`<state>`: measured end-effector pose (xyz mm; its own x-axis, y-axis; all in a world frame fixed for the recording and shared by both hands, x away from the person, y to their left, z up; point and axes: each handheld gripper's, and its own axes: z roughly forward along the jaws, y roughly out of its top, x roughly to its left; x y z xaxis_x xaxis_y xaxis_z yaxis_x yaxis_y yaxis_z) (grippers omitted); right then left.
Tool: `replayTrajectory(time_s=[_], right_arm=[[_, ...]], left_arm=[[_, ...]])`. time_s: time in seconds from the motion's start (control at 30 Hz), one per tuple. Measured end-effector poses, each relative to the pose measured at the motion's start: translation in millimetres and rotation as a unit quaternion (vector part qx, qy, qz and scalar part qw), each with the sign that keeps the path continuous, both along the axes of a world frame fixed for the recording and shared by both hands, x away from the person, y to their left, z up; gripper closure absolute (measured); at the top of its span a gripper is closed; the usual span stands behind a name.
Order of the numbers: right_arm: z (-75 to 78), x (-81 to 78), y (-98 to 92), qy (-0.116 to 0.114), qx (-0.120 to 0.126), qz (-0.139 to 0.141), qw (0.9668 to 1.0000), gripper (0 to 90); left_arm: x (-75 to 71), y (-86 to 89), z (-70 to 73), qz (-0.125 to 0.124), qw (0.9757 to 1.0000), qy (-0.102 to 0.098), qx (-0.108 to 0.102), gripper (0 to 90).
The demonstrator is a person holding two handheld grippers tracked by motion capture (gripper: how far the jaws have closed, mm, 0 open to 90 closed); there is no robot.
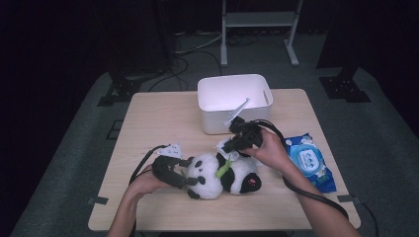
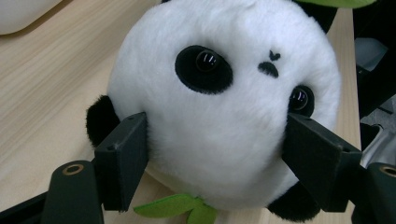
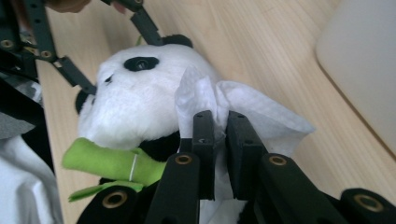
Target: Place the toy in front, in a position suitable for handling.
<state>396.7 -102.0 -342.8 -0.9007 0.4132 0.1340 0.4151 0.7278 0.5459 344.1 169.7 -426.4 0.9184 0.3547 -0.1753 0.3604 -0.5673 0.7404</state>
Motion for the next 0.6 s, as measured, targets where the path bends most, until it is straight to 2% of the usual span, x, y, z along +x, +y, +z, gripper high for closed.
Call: replayTrajectory(time_s=[0.1, 0.3, 0.4, 0.47, 0.57, 0.6], right_arm=[[-0.1, 3.6, 0.7, -0.001, -0.005, -0.003, 1.0, 81.8], [-3.7, 4.0, -13.0, 0.014, -0.002, -0.014, 0.9998, 81.8], [-7.1, 1.4, -23.6, 0.016, -0.017, -0.021, 0.9995, 82.0], [-11.5, -1.8, -35.0, 0.025, -0.013, -0.027, 0.9992, 82.2], [-12.7, -5.9, -43.0, 0.025, -0.007, -0.03, 0.9992, 82.2], [-12.9, -7.2, -45.2, 0.025, -0.005, -0.031, 0.9992, 82.2]], left_arm=[[-0.1, -0.4, -0.1, -0.002, 1.0, 0.0, 0.001, 24.0], [-0.4, -1.0, 2.7, -0.005, 0.9999, -0.004, 0.008, 23.4], [-0.2, 0.8, 4.9, -0.005, 0.9999, -0.003, 0.011, 21.9], [0.1, 1.8, 5.1, -0.004, 0.9999, 0.002, 0.009, 19.7], [1.1, 3.8, 2.8, 0.005, 0.9998, 0.007, 0.016, 17.0], [1.5, 4.0, -1.0, 0.003, 0.9997, 0.019, 0.015, 17.0]])
